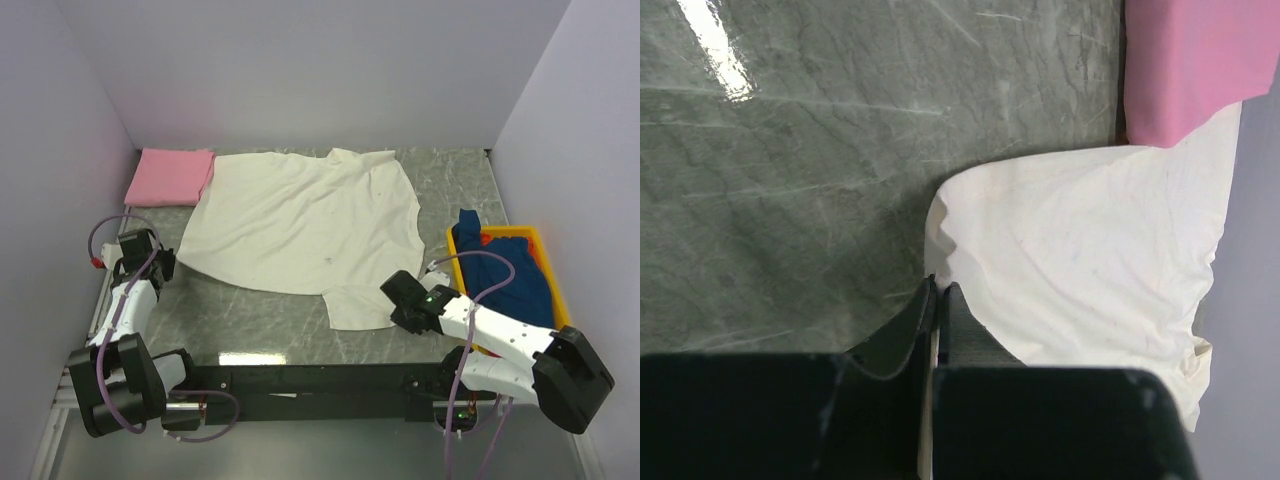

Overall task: Fold and stack the t-shirts
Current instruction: Fold the tshirt

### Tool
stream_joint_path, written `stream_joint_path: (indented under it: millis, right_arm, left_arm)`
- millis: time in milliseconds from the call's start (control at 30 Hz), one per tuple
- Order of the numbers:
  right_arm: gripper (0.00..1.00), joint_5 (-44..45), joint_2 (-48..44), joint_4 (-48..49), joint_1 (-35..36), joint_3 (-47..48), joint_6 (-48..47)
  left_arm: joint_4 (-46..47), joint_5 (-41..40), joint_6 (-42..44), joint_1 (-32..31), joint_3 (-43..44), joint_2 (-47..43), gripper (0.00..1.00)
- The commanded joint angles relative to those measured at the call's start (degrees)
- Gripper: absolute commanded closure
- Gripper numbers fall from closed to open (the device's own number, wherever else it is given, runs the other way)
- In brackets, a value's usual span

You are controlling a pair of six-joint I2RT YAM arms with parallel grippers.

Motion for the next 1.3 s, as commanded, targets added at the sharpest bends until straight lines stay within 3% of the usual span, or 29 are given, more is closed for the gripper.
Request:
stream_joint_path:
  millis: [0,200,500,667,933,1267]
  right_arm:
    - [0.78,2.0,1.2,1.0,-0.2,1.9,-0.7]
    - [0.99,2.6,0.6,-0.5,-0.2,2.5,-0.9]
    - [1.00,8.7,-11.6,-13.0,-0.4,12.2,-2.5]
    - [1.00,11.9,-5.2,-14.2,-2.0,22.1,-7.3]
    - [1.00,6.3,7.9,-5.2,-16.1,34.0,-19.8]
    - [1.00,3.6,24.3,-3.2,-21.1,49.9,-26.7]
  left_arm:
    - [1.8,0.5,0.1,-0.1,0.4,-0.2,0.99]
    - [1.6,0.5,0.1,-0.1,0.5,-0.2,0.99]
    - [2.3,1.0,-0.5,-0.2,0.8,0.0,0.99]
    - [2.6,1.1,-0.8,-1.1,3.7,2.7,0.99]
    - [1.8,-1.0,-2.5,-4.4,11.4,10.8,0.99]
    - [-0.3,-3.8,-4.1,-6.8,21.8,23.0,0.99]
